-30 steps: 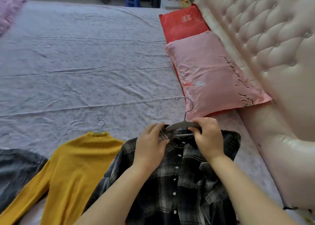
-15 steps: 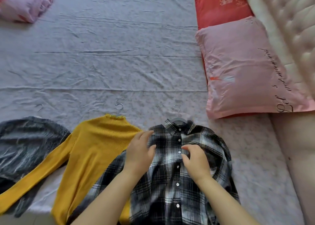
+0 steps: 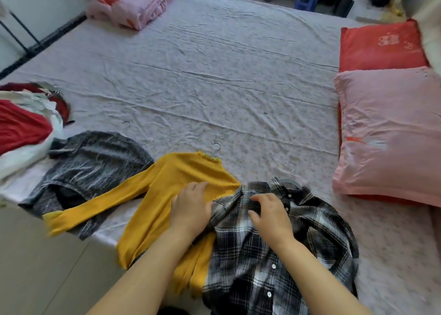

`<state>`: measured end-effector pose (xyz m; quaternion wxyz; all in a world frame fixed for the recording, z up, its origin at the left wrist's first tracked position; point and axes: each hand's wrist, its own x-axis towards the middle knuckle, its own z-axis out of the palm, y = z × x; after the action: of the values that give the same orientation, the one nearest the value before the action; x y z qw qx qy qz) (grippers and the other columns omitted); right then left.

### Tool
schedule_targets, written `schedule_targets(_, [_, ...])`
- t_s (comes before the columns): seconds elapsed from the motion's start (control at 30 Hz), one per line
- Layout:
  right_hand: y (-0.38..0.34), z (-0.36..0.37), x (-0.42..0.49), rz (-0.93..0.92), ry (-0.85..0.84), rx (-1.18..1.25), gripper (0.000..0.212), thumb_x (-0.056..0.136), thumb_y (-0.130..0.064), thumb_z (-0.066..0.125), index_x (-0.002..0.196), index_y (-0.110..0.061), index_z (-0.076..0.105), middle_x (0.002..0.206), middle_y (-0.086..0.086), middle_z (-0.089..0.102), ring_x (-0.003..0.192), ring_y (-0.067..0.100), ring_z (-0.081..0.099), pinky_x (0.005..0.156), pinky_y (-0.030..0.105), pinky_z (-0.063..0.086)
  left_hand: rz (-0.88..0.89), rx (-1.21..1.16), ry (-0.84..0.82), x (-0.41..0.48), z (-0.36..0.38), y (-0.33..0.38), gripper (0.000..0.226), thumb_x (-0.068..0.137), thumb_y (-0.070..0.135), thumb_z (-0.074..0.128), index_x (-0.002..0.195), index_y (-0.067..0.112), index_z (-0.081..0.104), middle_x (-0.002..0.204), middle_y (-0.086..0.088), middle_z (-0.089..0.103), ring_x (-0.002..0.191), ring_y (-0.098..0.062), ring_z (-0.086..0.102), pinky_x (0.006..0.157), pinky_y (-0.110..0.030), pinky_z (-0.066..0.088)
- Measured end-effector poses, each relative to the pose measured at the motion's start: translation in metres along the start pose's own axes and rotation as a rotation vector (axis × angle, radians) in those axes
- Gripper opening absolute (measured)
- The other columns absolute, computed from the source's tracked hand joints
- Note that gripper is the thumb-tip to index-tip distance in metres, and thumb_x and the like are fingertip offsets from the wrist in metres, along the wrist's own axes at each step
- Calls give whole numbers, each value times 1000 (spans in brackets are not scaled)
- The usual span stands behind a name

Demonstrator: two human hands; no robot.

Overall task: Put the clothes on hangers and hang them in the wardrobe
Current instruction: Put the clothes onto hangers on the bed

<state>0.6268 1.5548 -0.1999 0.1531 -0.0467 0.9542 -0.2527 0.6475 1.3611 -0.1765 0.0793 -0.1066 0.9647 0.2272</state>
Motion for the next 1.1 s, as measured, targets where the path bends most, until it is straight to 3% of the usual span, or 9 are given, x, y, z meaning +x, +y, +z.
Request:
schedule_targets(0.23, [-109,49,-11,-171,-54,-100,37,91,-25,56,127,-19,50,130,0,47,121,18,43,98,30,39,-111,61,74,-38,-53,-117,49,90,36,52,135,23,38,133,2,44,122,-19,42,99,-36,31])
schedule_targets(0.67, [-402,220,-60,-490,-246,-238,42,92,-24,54,133,-21,45,134,0,43,125,20,40,100,32,38,-439,79,202,-162,-177,-416,45,89,36,52,132,25,41,130,1,47,116,-21,47,92,-33,36])
schedule_targets(0.87, [-500,266,-70,-656,-279,-318,45,90,-26,57,133,-23,45,133,1,44,124,22,40,100,33,39,-584,34,253,-199,-209,-495,48,89,35,52,135,25,39,133,2,45,113,-22,50,87,-31,39])
schedule_targets(1.1, [-591,327,-56,-712,-334,-341,43,89,-23,53,131,-23,47,131,1,45,123,23,40,99,34,37,-630,26,290,-203,-246,-582,49,90,34,52,136,23,39,130,3,48,114,-20,49,88,-30,39])
